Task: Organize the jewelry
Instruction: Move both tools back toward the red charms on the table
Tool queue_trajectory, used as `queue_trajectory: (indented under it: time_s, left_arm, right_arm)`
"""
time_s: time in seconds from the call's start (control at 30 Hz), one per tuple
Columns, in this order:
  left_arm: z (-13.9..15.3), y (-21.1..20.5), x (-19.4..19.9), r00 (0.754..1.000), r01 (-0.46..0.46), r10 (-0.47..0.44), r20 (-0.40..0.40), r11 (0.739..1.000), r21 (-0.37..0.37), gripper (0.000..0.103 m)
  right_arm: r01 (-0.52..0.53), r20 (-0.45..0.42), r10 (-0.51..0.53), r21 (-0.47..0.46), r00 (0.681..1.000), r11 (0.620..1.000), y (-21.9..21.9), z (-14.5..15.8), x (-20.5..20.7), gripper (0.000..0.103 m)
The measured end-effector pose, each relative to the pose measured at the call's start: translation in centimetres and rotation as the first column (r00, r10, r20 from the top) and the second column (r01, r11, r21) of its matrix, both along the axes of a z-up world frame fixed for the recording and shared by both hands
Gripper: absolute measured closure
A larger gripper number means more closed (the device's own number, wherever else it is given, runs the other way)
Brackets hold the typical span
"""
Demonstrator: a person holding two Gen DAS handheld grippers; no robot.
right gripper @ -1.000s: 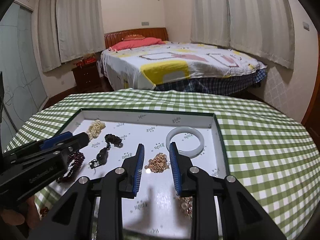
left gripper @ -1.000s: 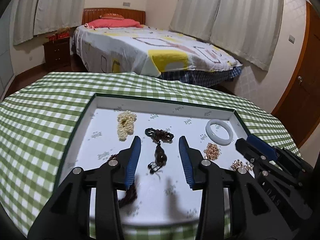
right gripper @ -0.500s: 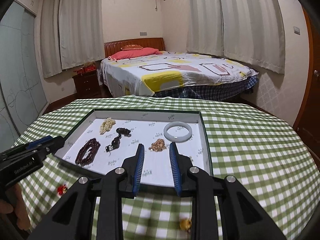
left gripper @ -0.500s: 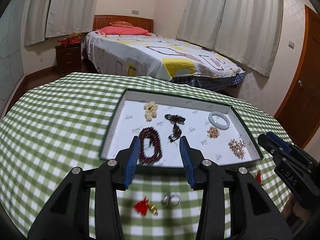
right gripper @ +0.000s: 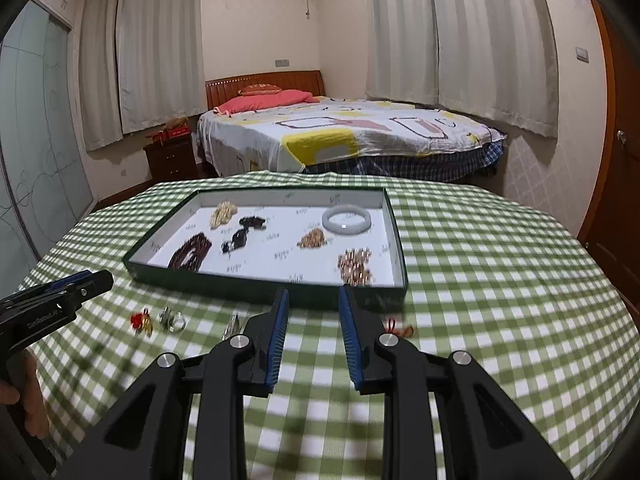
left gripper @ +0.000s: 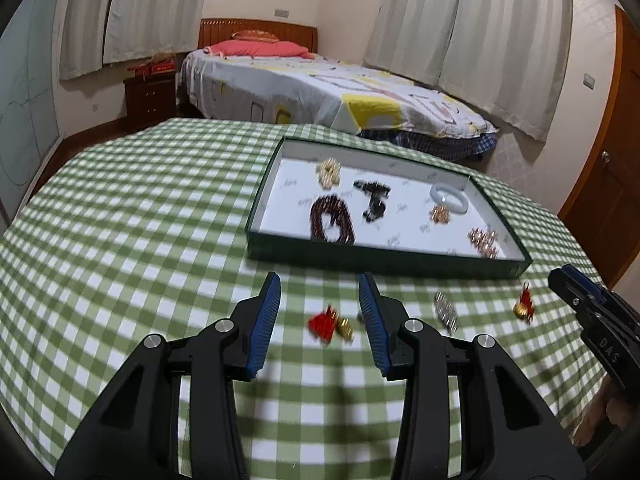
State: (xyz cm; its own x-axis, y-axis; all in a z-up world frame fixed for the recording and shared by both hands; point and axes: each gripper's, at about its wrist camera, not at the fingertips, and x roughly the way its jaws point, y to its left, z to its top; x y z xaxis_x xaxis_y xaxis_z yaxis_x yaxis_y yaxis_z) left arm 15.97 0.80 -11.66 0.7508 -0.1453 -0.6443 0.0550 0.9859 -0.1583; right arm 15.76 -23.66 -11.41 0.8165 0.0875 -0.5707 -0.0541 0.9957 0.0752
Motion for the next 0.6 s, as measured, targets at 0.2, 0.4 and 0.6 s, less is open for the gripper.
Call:
queue_trajectory:
  time_s: [0.2,0.4,0.6]
  left_arm:
    - [-1.5,0.3,-0.8,0.999,-0.006,0.006,-0.034,1.000,0.007,0.063]
    - [-2.2,-0.3,-0.4,0.998,0.005,-0.005,-0.060,1.000,0.002,0.063]
    - [-3.0,-1.0,0.9,0.995,0.013,-0.013,-0.102,1.000,0.003,0.063]
  right_arm:
    - [-0.007,-0.017,0.007,0.008,1.000,1.000,0.0,-1.0,-0.8,0.076]
    - [-0.015,-0.021,0.016,0.009,1.000,1.000,0.3,-1.3,-1.1,0.076]
    - [-0.011,-0.027,0.011,0.019,1.000,1.000,0.0,-1.6,-1.0,0.076]
